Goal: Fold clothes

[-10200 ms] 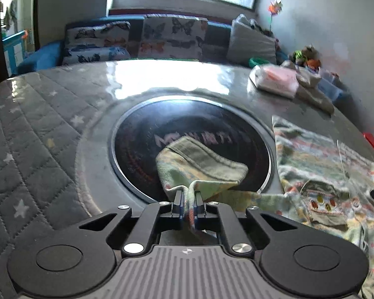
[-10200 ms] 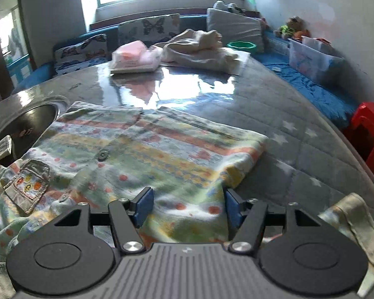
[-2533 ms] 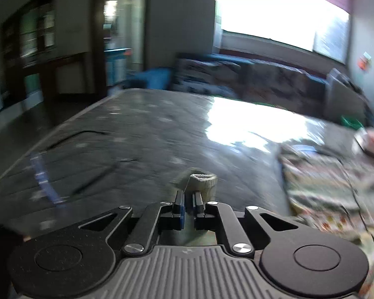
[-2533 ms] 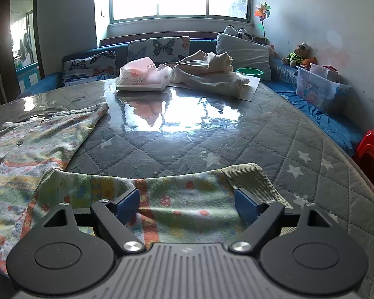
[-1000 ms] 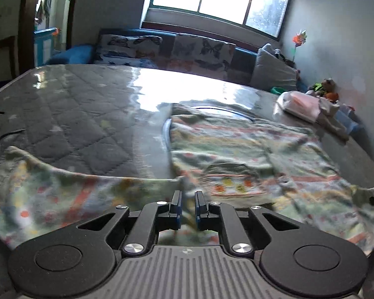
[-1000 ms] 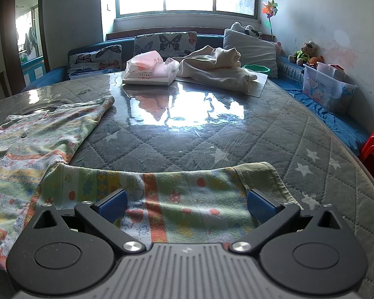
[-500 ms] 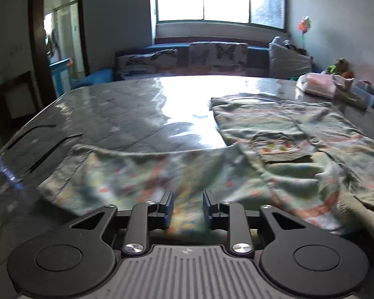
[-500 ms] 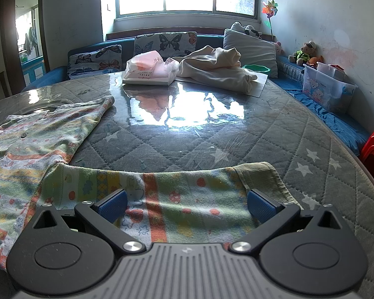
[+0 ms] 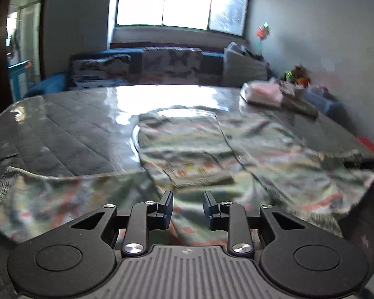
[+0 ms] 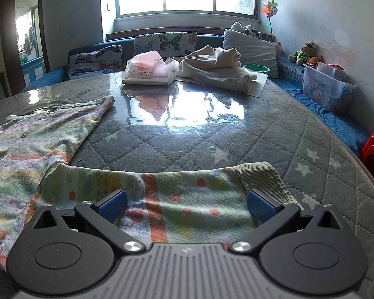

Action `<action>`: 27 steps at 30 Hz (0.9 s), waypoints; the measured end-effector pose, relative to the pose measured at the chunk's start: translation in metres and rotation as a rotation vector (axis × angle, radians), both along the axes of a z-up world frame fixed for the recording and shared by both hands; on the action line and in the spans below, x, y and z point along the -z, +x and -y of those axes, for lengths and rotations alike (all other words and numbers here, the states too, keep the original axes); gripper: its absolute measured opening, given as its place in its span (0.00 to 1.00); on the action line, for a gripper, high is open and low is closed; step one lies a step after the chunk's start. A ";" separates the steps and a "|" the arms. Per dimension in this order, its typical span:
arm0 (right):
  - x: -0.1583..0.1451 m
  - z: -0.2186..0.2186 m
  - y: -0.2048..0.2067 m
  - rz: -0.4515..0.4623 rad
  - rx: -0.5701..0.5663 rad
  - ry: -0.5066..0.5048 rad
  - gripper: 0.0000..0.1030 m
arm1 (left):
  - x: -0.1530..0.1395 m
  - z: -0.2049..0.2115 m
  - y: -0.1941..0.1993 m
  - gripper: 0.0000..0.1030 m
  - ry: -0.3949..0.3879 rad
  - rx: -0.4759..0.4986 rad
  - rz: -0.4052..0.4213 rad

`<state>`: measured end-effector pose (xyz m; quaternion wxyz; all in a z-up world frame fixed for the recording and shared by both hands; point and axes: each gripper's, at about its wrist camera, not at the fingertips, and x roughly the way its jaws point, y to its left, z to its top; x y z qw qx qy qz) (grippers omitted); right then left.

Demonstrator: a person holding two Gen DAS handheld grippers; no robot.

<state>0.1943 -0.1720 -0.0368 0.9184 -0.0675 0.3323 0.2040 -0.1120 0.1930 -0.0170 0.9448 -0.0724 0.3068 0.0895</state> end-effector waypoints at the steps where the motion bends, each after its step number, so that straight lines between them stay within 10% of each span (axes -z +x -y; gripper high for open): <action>1: 0.000 0.000 0.000 0.000 0.000 0.000 1.00 | 0.004 0.001 -0.001 0.28 0.002 0.007 -0.017; 27: -0.007 0.014 -0.015 -0.019 0.002 -0.015 1.00 | -0.038 0.046 0.028 0.67 0.057 0.155 0.021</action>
